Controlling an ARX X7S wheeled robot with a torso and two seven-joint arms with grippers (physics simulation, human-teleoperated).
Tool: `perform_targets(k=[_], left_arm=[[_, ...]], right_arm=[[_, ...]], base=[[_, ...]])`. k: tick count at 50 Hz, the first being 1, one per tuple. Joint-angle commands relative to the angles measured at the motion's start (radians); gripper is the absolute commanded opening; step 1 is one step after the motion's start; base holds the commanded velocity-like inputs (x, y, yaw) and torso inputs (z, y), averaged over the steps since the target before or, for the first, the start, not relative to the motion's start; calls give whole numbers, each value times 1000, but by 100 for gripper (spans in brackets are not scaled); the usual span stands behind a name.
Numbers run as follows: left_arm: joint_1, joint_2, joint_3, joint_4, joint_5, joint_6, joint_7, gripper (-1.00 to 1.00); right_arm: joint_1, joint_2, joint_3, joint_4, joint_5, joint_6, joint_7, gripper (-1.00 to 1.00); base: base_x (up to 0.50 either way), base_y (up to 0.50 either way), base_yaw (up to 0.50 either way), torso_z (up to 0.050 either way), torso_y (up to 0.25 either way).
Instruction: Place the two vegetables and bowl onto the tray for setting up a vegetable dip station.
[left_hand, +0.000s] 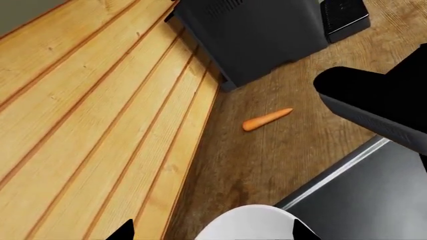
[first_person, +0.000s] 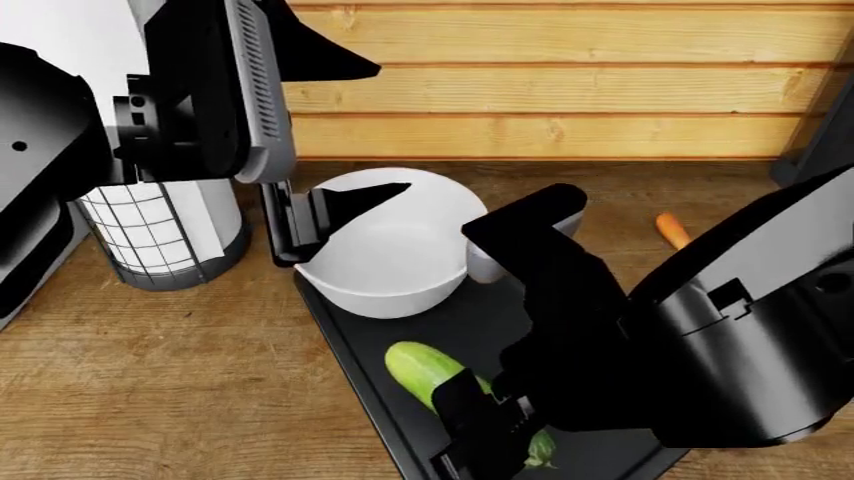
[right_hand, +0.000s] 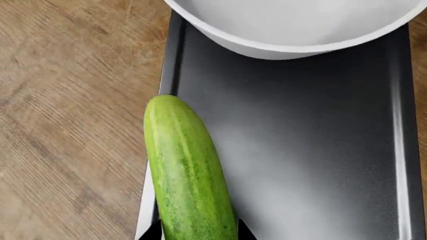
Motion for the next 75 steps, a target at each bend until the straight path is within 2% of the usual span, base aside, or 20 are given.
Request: perform_targets(k=[1, 50, 51, 69, 75], left_arm=[[5, -5, 1, 3, -3, 0, -3, 100], [24, -3, 2, -2, -15, 15, -16, 100], [24, -3, 1, -2, -16, 15, -16, 100], [28, -4, 3, -1, -18, 18, -20, 100], [29, -2, 3, -6, -17, 25, -21, 100]], right_arm=[[-6, -9, 15, 4, -22, 1, -17, -100], [-116, -4, 16, -23, -103, -22, -79, -100], [-116, -6, 17, -25, -104, -21, -79, 100], [-115, -1, 26, -32, -113, -14, -88, 100], [-75, 31, 43, -49, -90, 16, -87, 100]], base=[[0, 0, 0, 0, 0], [0, 0, 0, 0, 0], [0, 0, 0, 0, 0], [0, 0, 0, 0, 0], [0, 0, 0, 0, 0]])
